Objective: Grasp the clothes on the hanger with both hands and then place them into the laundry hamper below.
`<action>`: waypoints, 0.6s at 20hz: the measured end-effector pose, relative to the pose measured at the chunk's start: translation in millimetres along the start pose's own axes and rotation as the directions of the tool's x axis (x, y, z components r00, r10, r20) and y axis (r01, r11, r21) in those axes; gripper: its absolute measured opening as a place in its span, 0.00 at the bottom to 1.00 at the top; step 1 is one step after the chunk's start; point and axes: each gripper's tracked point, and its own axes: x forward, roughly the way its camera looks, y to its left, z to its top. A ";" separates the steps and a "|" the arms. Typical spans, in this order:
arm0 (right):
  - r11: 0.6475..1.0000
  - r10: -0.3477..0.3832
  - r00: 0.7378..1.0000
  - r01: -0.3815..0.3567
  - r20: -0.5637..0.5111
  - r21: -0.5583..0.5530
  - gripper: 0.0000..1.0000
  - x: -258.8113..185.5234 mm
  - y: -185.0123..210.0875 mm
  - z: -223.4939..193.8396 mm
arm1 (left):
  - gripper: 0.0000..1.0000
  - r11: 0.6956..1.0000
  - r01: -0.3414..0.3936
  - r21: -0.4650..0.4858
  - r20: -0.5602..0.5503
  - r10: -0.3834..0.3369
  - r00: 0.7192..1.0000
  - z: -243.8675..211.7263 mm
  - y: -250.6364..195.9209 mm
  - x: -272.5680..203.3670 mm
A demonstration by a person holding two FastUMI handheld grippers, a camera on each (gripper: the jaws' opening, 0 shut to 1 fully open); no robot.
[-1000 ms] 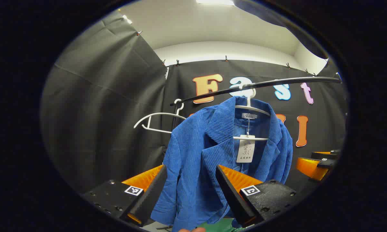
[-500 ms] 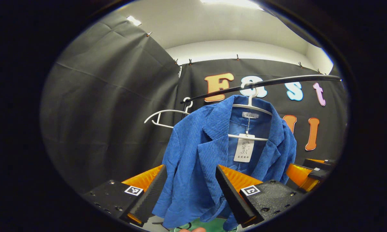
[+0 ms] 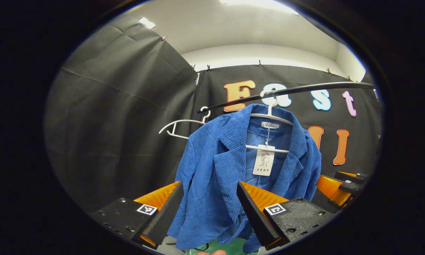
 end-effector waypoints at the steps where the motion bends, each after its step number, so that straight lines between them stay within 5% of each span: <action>1: 1.000 0.009 1.000 -0.009 -0.002 0.004 0.97 -0.5 6.9 -1.6 | 0.95 1.000 -0.001 -0.001 0.001 0.001 1.000 0.2 2.7 0.6; 7: 0.998 0.054 0.998 -0.053 -0.037 0.022 0.97 20.6 49.7 -19.1 | 0.95 1.000 0.013 -0.008 0.006 -0.013 1.000 4.4 16.5 4.9; 12: 0.999 0.022 0.997 -0.020 -0.067 0.031 0.97 61.1 68.9 -44.1 | 0.95 1.000 0.012 0.020 0.023 -0.013 1.000 13.2 33.0 4.3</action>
